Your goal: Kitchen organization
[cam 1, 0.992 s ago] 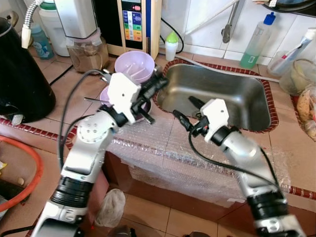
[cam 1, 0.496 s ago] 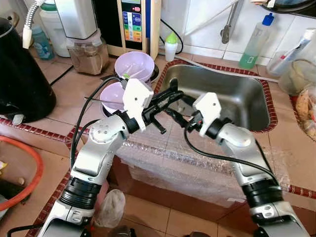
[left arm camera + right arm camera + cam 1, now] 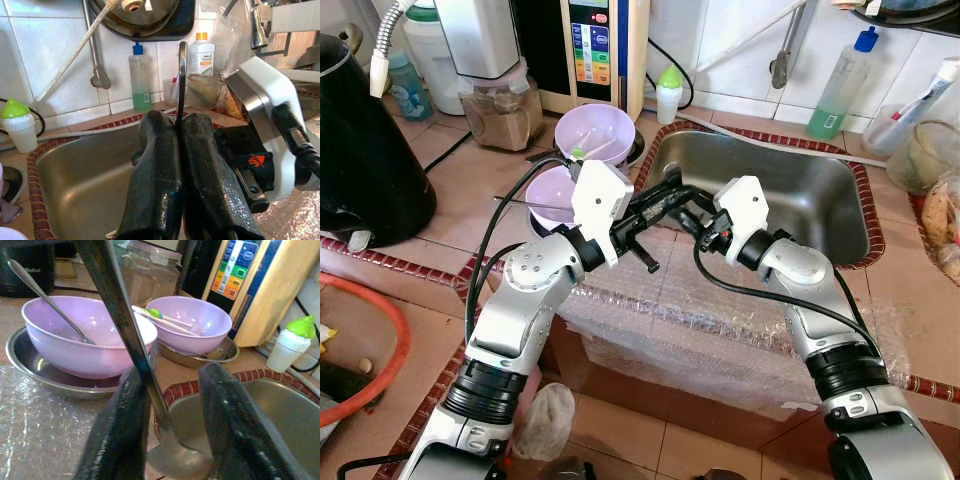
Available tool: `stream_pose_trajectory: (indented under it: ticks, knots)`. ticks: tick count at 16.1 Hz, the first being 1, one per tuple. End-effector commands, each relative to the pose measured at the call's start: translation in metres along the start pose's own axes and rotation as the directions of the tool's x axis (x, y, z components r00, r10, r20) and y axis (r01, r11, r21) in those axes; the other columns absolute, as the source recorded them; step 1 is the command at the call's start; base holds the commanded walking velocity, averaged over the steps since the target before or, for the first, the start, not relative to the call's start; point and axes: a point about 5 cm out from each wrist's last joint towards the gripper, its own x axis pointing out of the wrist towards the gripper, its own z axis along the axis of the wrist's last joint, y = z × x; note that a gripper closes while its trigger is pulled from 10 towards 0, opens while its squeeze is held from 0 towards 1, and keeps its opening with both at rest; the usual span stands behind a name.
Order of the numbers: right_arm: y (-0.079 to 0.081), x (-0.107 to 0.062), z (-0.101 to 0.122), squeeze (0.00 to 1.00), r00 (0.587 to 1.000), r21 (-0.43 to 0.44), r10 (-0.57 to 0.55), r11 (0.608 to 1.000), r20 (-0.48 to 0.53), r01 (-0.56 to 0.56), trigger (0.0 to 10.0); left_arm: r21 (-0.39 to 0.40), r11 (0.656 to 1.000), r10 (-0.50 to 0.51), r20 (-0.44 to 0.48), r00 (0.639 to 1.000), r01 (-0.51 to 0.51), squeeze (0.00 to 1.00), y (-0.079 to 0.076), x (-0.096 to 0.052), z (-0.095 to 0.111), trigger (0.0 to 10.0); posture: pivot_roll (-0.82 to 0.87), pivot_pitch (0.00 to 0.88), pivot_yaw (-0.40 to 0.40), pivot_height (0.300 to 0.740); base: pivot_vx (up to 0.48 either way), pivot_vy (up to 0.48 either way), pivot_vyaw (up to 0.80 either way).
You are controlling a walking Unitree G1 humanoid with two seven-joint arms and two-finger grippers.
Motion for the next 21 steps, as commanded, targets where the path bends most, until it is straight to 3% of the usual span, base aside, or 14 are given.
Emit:
stream_pose_trajectory:
  ticks: [1, 10, 11, 12, 16, 19, 21]
  knots:
    - [-0.007, 0.001, 0.003, 0.0, 0.999, 0.02, -0.037, 0.999, 0.015, 0.037, 0.0, 0.014, 1.0, -0.01, 0.004, 1.0, 0.01, 0.0, 0.0, 0.001, 0.003, 0.0, -0.03, 0.0, 0.007, 0.74, 0.0, 0.0, 0.0]
    - [-0.008, 0.001, -0.001, 0.0, 0.999, 0.034, -0.033, 0.999, 0.01, 0.033, 0.0, 0.033, 0.999, -0.011, -0.014, 1.0, 0.011, 0.0, 0.0, 0.001, -0.001, 0.0, -0.03, 0.0, 0.008, 0.74, 0.0, 0.0, 0.0]
    - [-0.01, 0.002, -0.001, 0.0, 0.999, 0.025, -0.05, 0.998, 0.007, 0.049, 0.0, 0.034, 0.999, -0.021, -0.028, 0.999, 0.022, 0.22, -0.001, 0.0, -0.004, 6.5, -0.03, 0.0, 0.006, 0.74, 0.0, 0.0, 0.0]
    - [-0.012, 0.002, -0.001, 0.0, 0.998, 0.002, -0.062, 0.998, 0.006, 0.062, 0.0, 0.043, 0.999, -0.018, -0.034, 0.999, 0.02, 1.0, 0.0, -0.001, -0.005, 10.0, -0.03, 0.0, 0.006, 0.74, 0.0, 0.0, 0.0]
    - [-0.025, 0.004, 0.0, 0.0, 0.99, -0.046, -0.138, 0.989, -0.003, 0.138, 0.0, 0.065, 0.998, 0.013, -0.075, 0.997, -0.008, 1.0, 0.0, -0.006, -0.016, 10.0, -0.01, 0.0, 0.008, 0.74, 0.0, 0.0, 0.0]
    - [-0.031, 0.007, -0.009, 0.0, 0.981, -0.049, -0.191, 0.981, -0.041, 0.189, 0.0, 0.087, 0.992, 0.097, -0.121, 0.988, -0.087, 1.0, -0.001, -0.02, -0.032, 10.0, 0.02, 0.035, 0.01, 0.74, 0.0, 0.0, 0.0]
    - [-0.037, 0.014, -0.021, 0.0, 0.954, -0.034, -0.271, 0.962, -0.127, 0.269, 0.0, 0.056, 0.994, 0.105, -0.168, 0.98, -0.097, 1.0, -0.013, -0.037, -0.039, 10.0, 0.05, 0.097, 0.013, 0.74, 0.0, 0.0, 0.0]
